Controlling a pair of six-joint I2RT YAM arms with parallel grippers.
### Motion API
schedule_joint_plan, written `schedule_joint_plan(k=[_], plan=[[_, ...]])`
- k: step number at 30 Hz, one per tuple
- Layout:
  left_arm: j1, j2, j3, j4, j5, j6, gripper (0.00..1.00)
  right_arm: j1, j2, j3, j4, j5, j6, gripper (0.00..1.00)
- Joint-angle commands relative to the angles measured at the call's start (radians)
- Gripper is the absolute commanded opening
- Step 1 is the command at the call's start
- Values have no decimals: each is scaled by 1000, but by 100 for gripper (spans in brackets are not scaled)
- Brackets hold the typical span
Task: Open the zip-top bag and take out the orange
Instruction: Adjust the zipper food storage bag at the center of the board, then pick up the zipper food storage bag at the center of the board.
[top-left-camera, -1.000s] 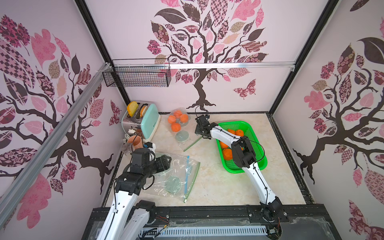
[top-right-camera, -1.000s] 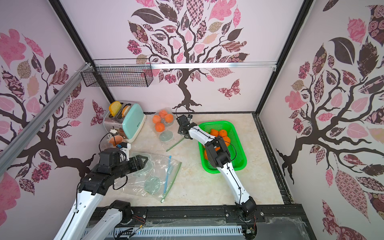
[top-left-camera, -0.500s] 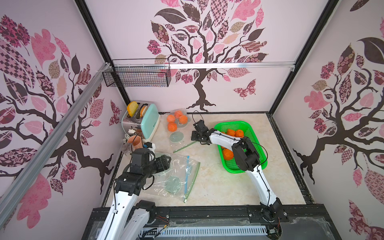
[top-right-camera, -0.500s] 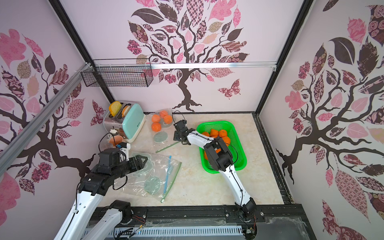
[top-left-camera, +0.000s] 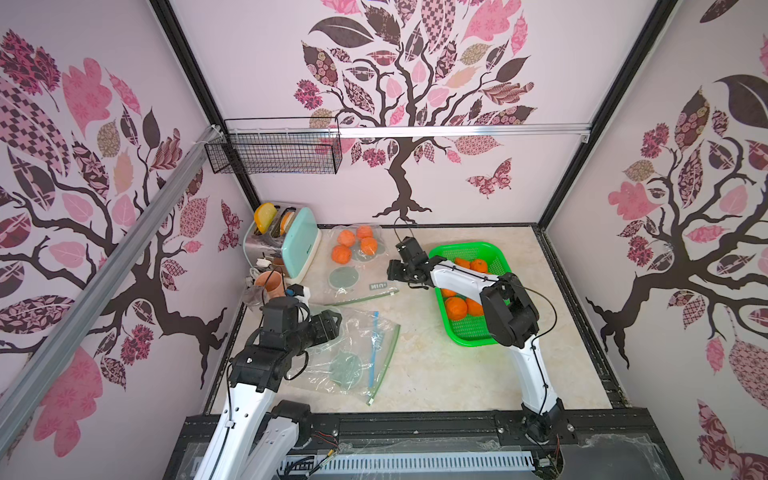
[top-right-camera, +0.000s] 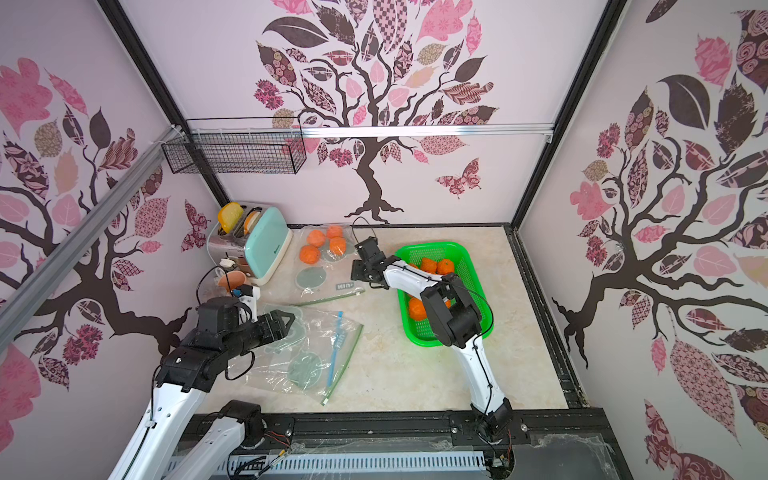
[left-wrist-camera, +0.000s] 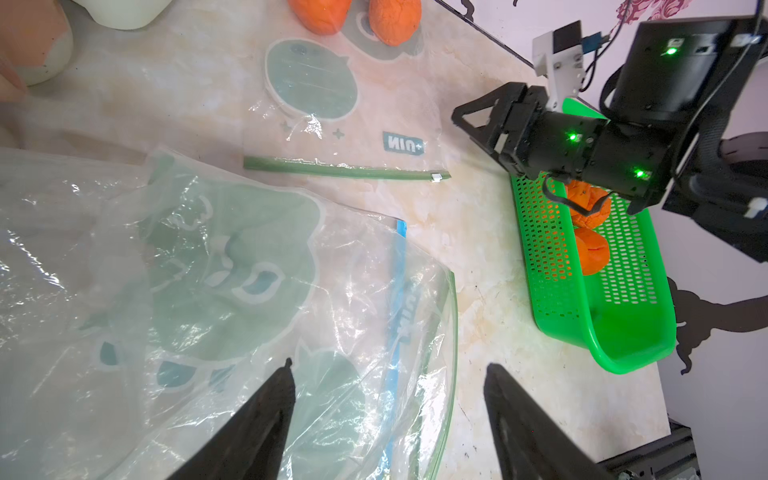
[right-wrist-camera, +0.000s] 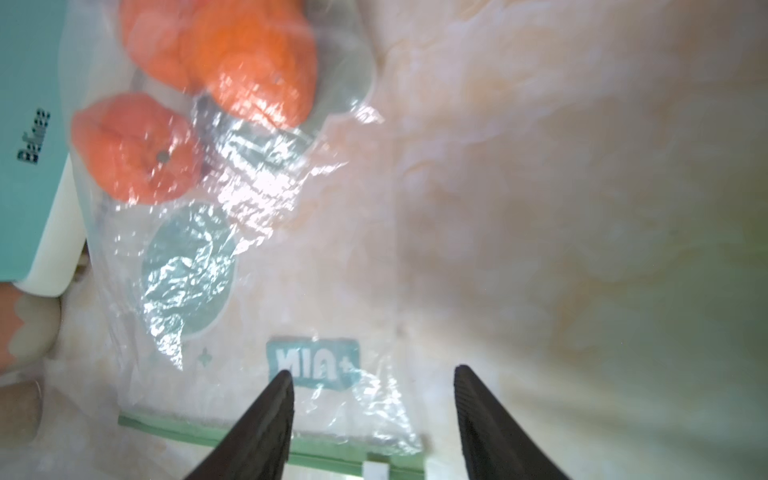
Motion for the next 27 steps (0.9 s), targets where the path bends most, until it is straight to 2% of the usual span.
schedule_joint_plan(k=[1,13,24,27], plan=[[-2,-7,-11,22,-2,-4,74,9,-8,-52,0,-77,29,63],[-2,-5,-10,23,0,-3,74,13,42,-76,54,-254,116,54],[-2,-7,-11,21,-5,-4,73,2,55,-94,161,-401,198,38],[-1,-7,-12,20,-6,-4,73,2,50,-103,171,-440,222,39]])
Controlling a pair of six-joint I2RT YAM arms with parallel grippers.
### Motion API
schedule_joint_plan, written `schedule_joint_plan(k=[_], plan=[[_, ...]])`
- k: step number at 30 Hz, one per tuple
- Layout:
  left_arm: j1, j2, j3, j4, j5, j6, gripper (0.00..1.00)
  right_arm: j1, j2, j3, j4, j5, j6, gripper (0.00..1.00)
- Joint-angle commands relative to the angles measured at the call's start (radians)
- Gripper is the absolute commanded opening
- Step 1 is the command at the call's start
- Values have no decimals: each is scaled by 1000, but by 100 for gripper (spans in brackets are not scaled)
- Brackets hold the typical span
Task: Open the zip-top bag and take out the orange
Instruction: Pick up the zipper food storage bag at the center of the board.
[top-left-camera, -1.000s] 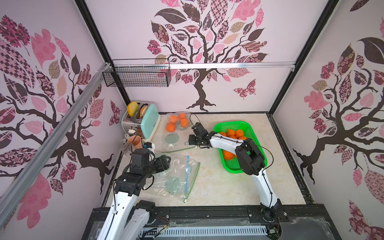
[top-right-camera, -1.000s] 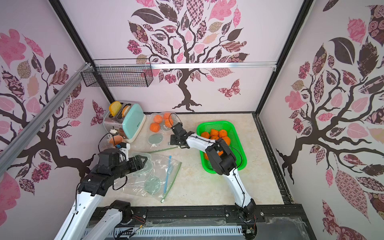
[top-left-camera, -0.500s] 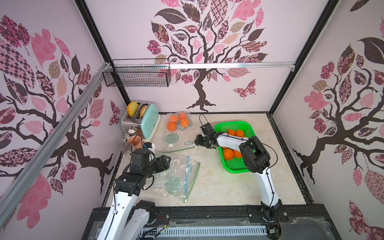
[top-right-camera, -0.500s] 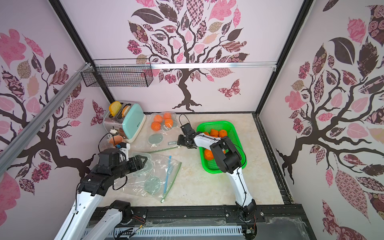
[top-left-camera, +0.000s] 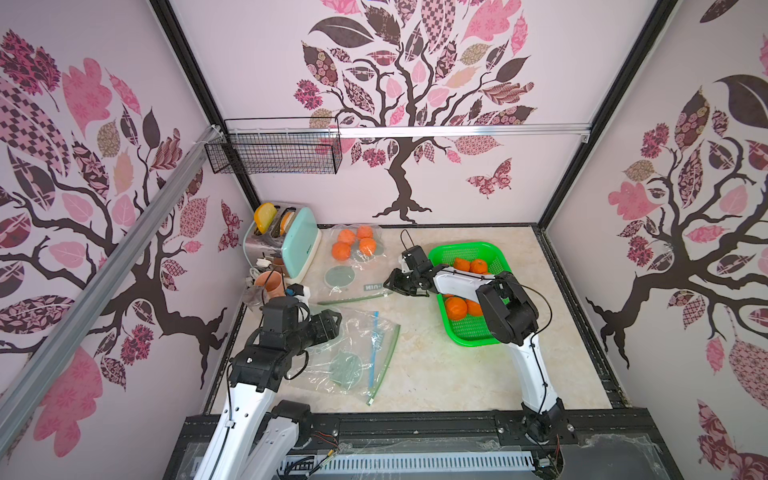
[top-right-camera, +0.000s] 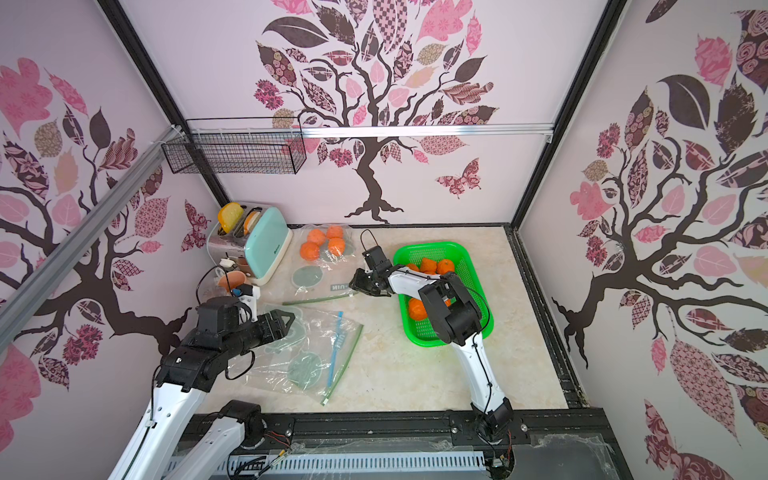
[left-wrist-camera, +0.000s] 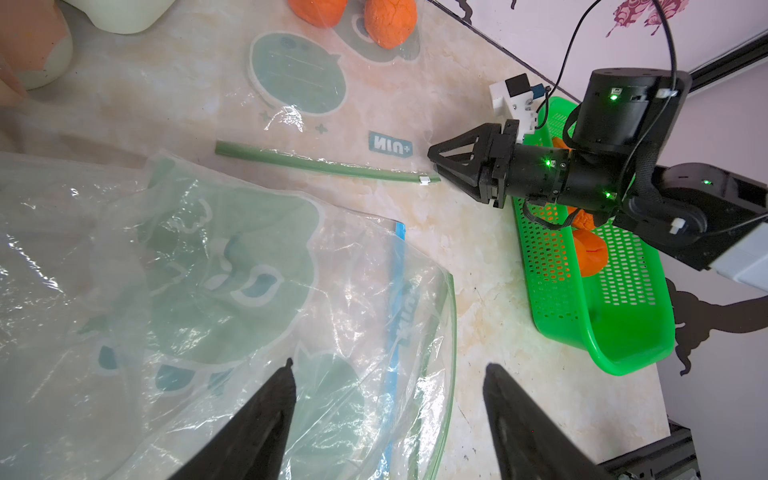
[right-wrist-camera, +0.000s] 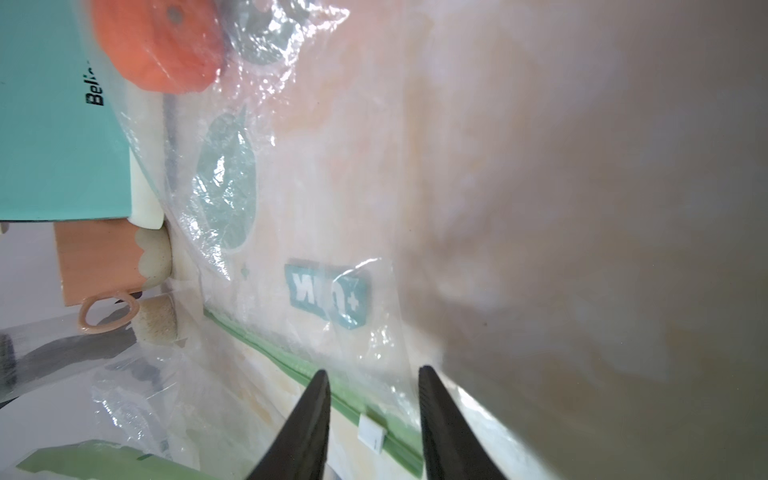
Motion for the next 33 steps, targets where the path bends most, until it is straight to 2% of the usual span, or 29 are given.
schedule_joint_plan(k=[1,6,11,15,21,24,27,33], plan=[[-3,-7,-12,12,-6,-4,73,-1,2,-13,28,-70,40,42],[-3,-9,-11,13,-6,-4,73,-1,-61,-124,69,-57,77,46],[-4,-13,-13,15,-4,-4,73,-1,-66,-188,126,-84,107,46],[-5,-13,-13,15,-4,-5,73,-1,-29,-174,165,-132,142,44],[-6,-13,-13,12,-7,-5,73,-4,28,-97,178,-141,164,41],[-7,-9,-12,12,-9,-5,73,-6,59,-38,152,-133,156,36],[-14,-10,-11,9,-17,-7,73,-8,75,-6,162,-143,165,27],[-16,-10,-12,14,-24,-8,73,-9,36,14,163,-124,170,2]])
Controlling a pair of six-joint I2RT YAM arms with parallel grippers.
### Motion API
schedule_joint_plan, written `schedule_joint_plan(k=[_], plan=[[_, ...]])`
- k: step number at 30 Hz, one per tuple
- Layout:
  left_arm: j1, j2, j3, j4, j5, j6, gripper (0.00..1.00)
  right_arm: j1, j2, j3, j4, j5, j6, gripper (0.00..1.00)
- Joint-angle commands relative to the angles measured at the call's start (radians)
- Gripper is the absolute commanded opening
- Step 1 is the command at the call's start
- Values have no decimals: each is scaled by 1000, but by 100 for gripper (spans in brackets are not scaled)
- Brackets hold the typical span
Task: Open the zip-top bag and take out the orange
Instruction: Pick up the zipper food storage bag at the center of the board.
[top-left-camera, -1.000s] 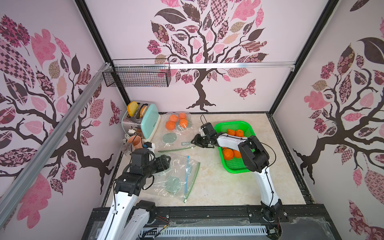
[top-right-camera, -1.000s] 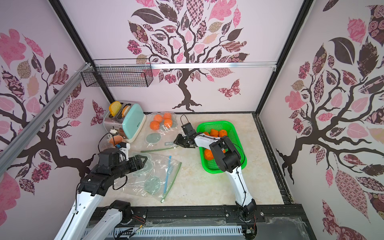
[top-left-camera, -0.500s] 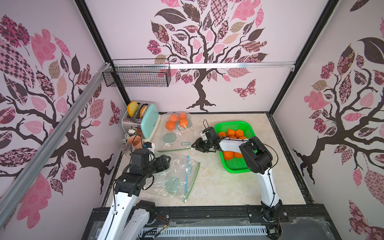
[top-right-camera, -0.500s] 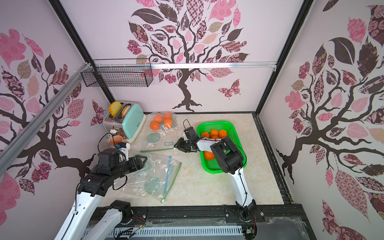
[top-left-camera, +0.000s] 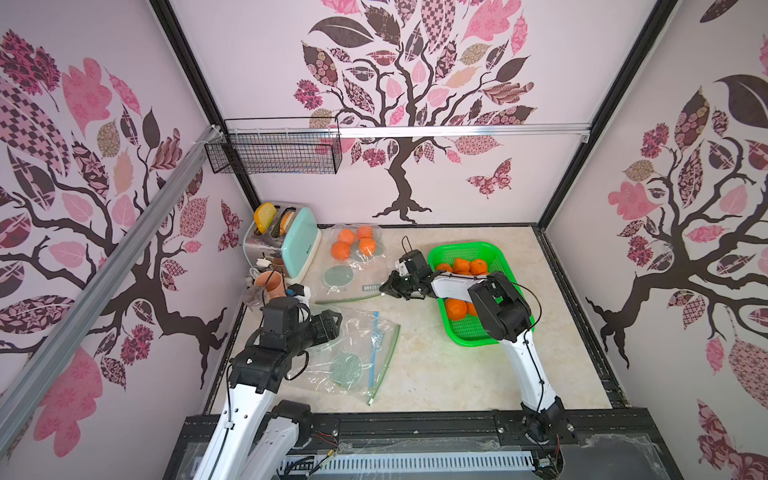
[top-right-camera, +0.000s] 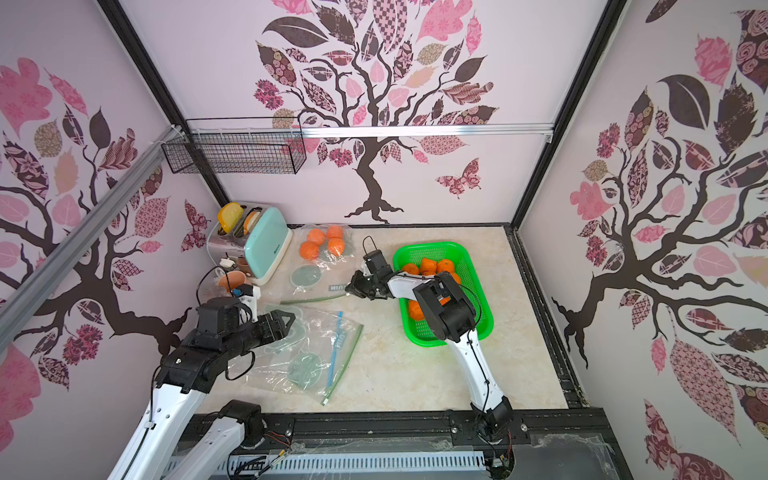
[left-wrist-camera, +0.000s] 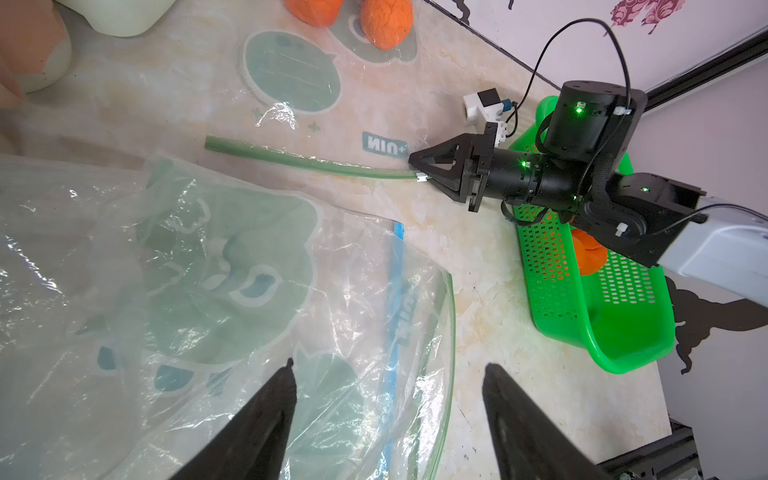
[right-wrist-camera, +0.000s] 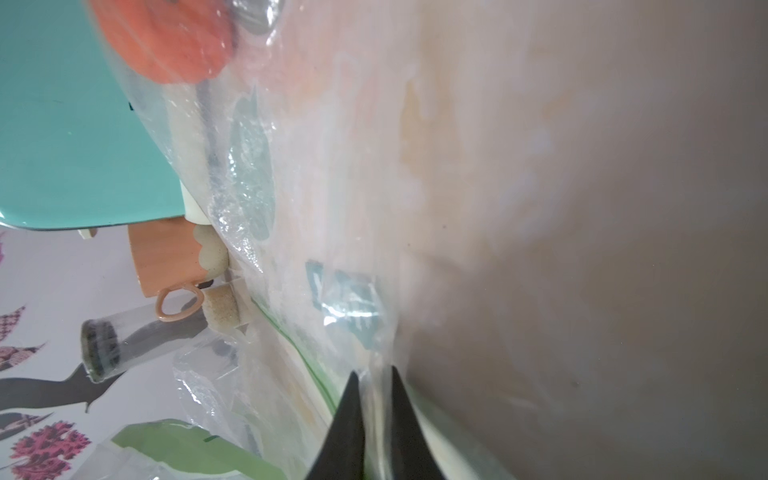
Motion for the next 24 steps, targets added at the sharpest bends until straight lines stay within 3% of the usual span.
schedule_joint_plan(k=[1,10,16,19,22,24], plan=[[5,-2,-11,18,-9,0,73,-6,-49,37,-3,6,9,0],[24,86,94,97,-9,128,69,-30,-217,129,92,-7,205,0],[24,123,62,211,78,104,64,-57,-244,349,82,12,348,0],[25,125,-10,302,80,38,61,-70,-207,484,88,-11,425,0],[22,126,-57,336,113,-57,58,-75,-162,667,-15,-31,408,0],[22,127,-117,364,123,-174,53,-79,-174,703,-29,-34,403,0]])
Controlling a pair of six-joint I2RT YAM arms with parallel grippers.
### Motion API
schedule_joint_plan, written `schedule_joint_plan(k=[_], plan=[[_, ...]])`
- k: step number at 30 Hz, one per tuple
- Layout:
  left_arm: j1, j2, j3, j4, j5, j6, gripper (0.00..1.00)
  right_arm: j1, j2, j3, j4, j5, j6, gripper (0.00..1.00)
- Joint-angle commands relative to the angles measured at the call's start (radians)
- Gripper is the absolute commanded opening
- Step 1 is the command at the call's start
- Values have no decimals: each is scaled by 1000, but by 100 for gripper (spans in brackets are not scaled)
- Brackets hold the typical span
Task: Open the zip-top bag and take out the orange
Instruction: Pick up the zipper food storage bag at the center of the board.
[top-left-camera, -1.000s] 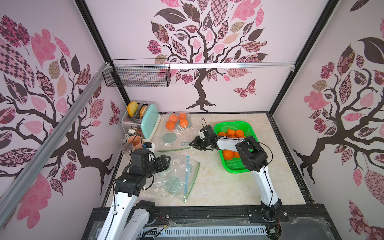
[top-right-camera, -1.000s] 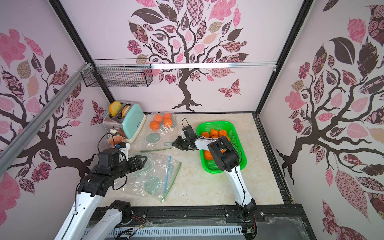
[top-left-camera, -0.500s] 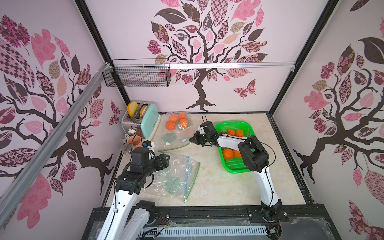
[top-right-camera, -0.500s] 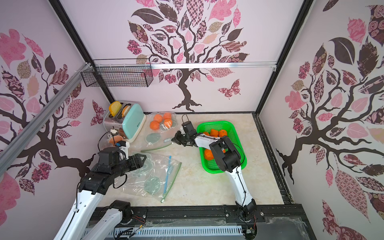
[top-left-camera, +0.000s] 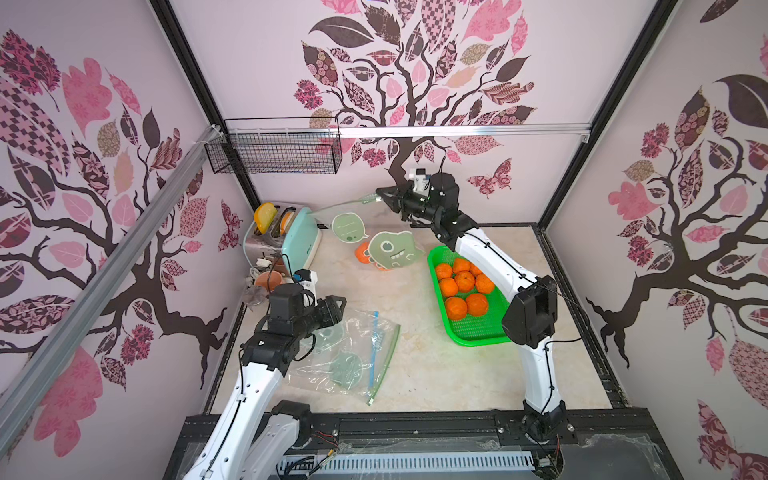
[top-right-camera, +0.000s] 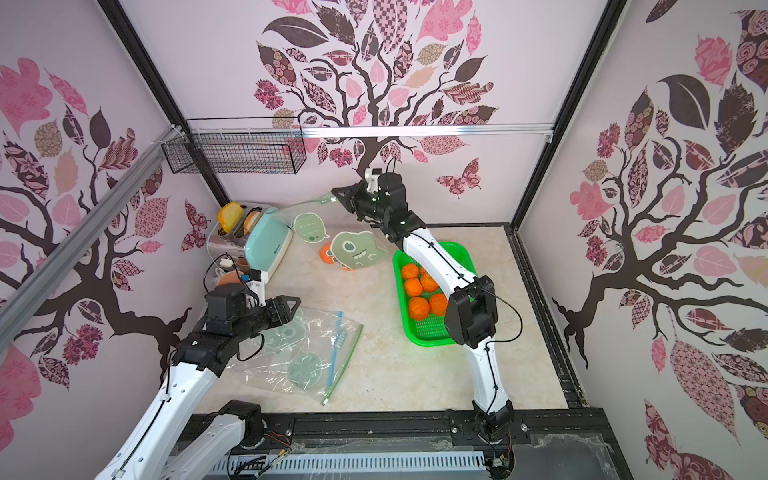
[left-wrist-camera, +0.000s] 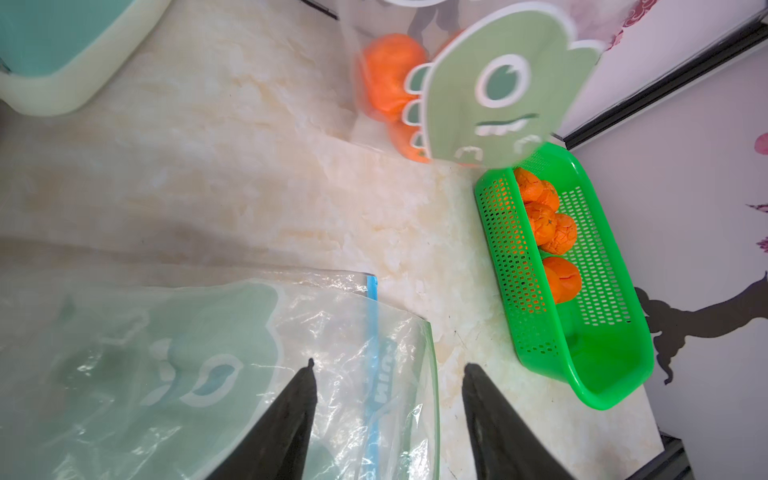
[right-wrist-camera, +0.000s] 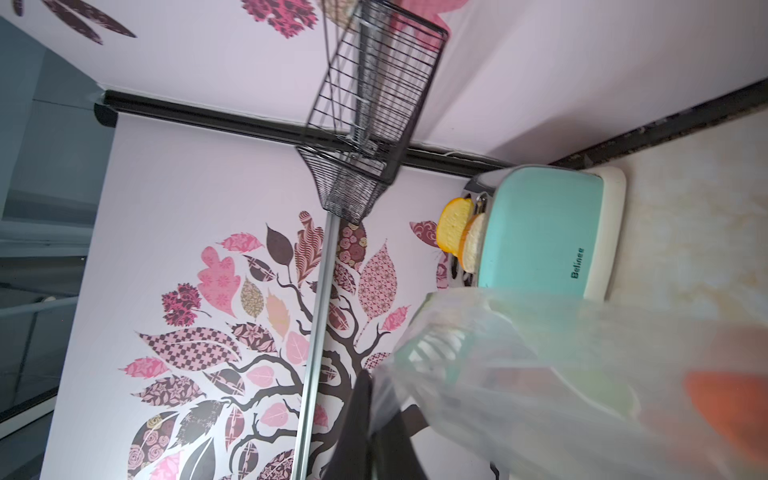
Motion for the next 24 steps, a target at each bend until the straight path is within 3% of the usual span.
schedule_joint_plan(k=[1,8,12,16,20,24], plan=[[0,0,-90,97,41,-187,51,-4,-17,72,-47,-28,24,0],[-30,39,-338,270,-173,-350,44,-6,-214,-56,-41,22,-32,0],[-31,160,-409,418,-276,-391,40,-4,-318,-131,-35,37,-58,0],[-29,371,-390,576,-313,-387,36,-3,-409,-251,14,34,-50,0],[-21,593,-262,644,-266,-349,35,-3,-478,-372,83,18,-27,0],[-10,715,-221,776,-244,-335,33,-1,-523,-470,137,-13,-12,0]])
